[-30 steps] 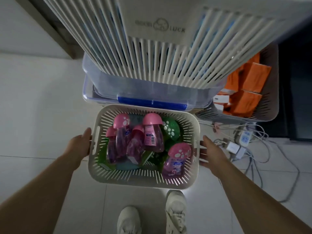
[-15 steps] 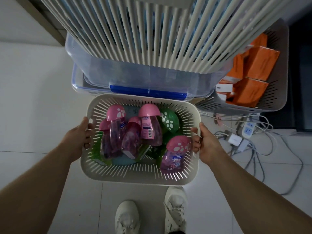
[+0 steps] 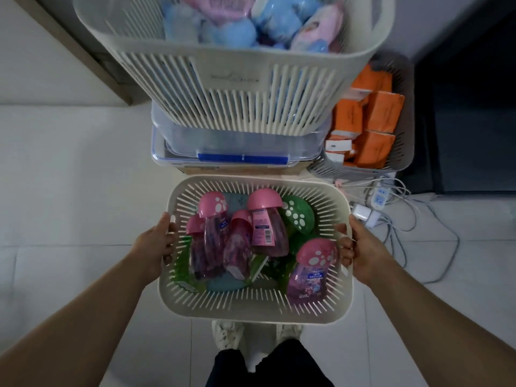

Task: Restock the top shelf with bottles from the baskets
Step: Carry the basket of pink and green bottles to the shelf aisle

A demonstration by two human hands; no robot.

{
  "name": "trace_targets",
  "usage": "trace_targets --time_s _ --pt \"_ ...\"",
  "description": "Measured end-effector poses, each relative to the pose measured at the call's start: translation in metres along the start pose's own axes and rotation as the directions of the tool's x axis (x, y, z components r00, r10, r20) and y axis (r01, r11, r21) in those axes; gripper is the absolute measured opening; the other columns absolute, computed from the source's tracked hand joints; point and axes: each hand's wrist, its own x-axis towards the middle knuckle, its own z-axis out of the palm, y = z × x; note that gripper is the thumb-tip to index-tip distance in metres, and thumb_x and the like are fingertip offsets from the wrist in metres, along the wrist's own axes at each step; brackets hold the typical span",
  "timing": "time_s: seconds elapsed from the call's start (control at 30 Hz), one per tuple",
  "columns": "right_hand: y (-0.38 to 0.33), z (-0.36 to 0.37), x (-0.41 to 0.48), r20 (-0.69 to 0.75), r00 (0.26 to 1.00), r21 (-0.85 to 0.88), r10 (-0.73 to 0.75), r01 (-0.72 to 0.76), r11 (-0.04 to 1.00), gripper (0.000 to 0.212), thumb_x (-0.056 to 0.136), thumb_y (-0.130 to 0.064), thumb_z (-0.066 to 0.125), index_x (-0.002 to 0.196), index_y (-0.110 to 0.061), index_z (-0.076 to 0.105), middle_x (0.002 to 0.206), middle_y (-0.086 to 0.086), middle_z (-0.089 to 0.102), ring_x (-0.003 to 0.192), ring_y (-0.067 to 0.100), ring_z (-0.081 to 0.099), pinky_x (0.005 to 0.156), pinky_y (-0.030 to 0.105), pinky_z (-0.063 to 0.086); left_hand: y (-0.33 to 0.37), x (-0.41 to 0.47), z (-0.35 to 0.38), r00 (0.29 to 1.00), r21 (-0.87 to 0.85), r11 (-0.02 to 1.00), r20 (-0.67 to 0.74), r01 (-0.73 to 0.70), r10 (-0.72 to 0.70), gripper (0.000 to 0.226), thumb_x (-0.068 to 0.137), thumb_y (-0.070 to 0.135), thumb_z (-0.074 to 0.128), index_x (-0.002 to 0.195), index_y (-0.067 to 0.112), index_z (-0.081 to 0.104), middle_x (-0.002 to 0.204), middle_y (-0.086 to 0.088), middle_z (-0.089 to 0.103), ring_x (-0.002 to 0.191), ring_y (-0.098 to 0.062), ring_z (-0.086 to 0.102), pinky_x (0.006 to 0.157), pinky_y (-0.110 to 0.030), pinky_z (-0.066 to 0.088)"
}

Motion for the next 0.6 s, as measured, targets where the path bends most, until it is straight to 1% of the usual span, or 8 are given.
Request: trace_targets --time_s 0.13,0.2,0.37,0.47,0.6 --pt "-0.004 -0.029 -0.075 0.009 1.000 0.104 -0.008 0.007 0.995 0.037 0.097 -0.047 0.045 0.075 -0.020 0.055 0.043 -0.009 0.034 0.033 0.006 0.024 0.034 0.018 0.020 0.019 -0.066 -0.005 0.999 0.042 0.999 0.051 0.006 -0.009 0.041 0.096 0.051 0.042 0.073 0.019 0.049 0.039 0.010 0.040 0.040 -0.009 0.026 0.048 -0.026 0.021" --pt "-0.006 -0.044 -0.116 0.013 0.999 0.158 -0.032 0.030 0.987 0.037 0.098 -0.046 0.043 0.074 -0.019 0.053 0.042 -0.009 0.033 0.032 0.006 0.022 0.033 0.017 0.019 0.031 -0.104 -0.005 0.996 0.060 0.998 0.088 -0.015 0.010 0.040 0.096 0.052 0.043 0.073 0.020 0.049 0.040 0.010 0.040 0.042 -0.009 0.025 0.048 -0.026 0.020" --pt "-0.003 -0.086 -0.213 -0.003 0.996 0.265 -0.084 0.082 0.961 0.037 0.098 -0.047 0.042 0.075 -0.020 0.052 0.042 -0.009 0.032 0.031 0.005 0.022 0.031 0.016 0.018 0.057 -0.195 0.001 0.981 0.134 0.986 0.176 -0.100 0.076 0.040 0.096 0.052 0.042 0.071 0.021 0.047 0.038 0.011 0.036 0.033 -0.006 0.024 0.045 -0.025 0.020" --pt "0.000 -0.116 -0.271 -0.038 0.992 0.302 -0.118 0.124 0.945 0.037 0.098 -0.048 0.041 0.076 -0.020 0.052 0.042 -0.010 0.031 0.031 0.005 0.022 0.032 0.015 0.018 0.069 -0.250 0.005 0.962 0.176 0.974 0.254 -0.145 0.097 0.039 0.095 0.054 0.042 0.073 0.022 0.046 0.040 0.011 0.033 0.032 -0.005 0.024 0.040 -0.019 0.021" --pt "0.010 -0.159 -0.335 -0.089 0.985 0.351 -0.148 0.171 0.921 0.037 0.096 -0.050 0.044 0.077 -0.020 0.054 0.044 -0.010 0.031 0.033 0.005 0.022 0.032 0.015 0.018 0.074 -0.316 0.021 0.937 0.253 0.941 0.320 -0.225 0.138 0.038 0.094 0.055 0.042 0.072 0.025 0.044 0.039 0.011 0.030 0.033 -0.004 0.023 0.046 -0.022 0.017"
